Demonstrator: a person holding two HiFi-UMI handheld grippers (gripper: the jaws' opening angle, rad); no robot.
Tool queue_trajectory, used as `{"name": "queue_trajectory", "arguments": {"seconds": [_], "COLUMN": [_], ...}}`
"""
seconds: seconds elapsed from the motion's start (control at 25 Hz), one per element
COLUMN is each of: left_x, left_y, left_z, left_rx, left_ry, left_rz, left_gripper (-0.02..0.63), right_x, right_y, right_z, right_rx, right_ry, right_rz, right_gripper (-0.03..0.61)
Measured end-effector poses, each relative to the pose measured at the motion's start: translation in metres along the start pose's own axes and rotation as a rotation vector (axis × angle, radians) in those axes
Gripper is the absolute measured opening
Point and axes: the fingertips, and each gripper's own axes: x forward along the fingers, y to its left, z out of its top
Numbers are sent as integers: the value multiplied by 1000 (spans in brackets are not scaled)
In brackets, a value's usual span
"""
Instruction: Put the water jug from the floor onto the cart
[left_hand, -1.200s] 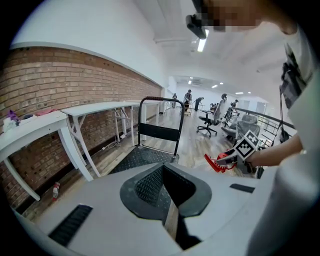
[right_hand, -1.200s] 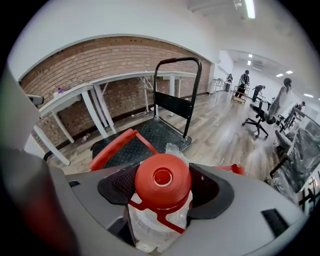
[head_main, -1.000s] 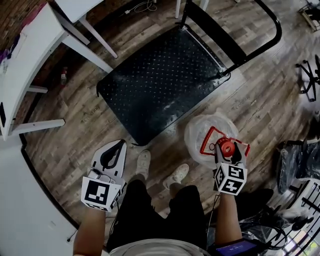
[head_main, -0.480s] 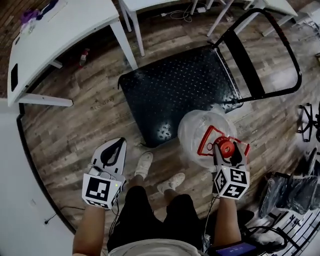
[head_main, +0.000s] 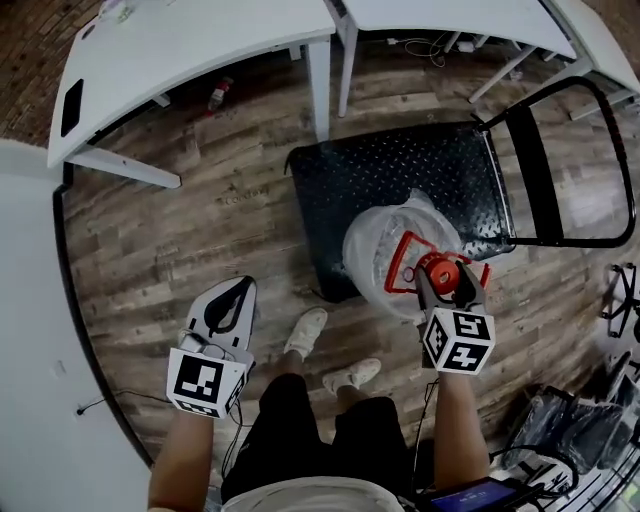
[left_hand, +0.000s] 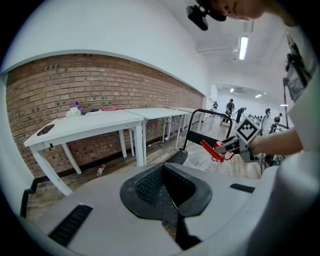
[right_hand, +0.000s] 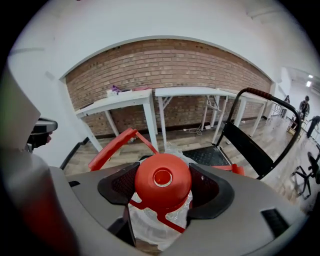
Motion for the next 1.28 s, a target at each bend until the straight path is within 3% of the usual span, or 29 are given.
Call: {"name": "queue_trajectory", "arguments": {"seconds": [0.52, 1.28], "left_x": [-15, -12], "left_y": [35, 27], "left_z": [-20, -24], "left_rx": [-45, -27], "left_ry": [18, 30], "left_rz": [48, 5], "left_gripper": [0, 0], "right_x": [63, 78], "right_y": [65, 61], "right_z": [11, 2], "right_rx": [-147, -142], "right_ry": [71, 90], "right_rz": [65, 33], "right_gripper": [314, 314]}}
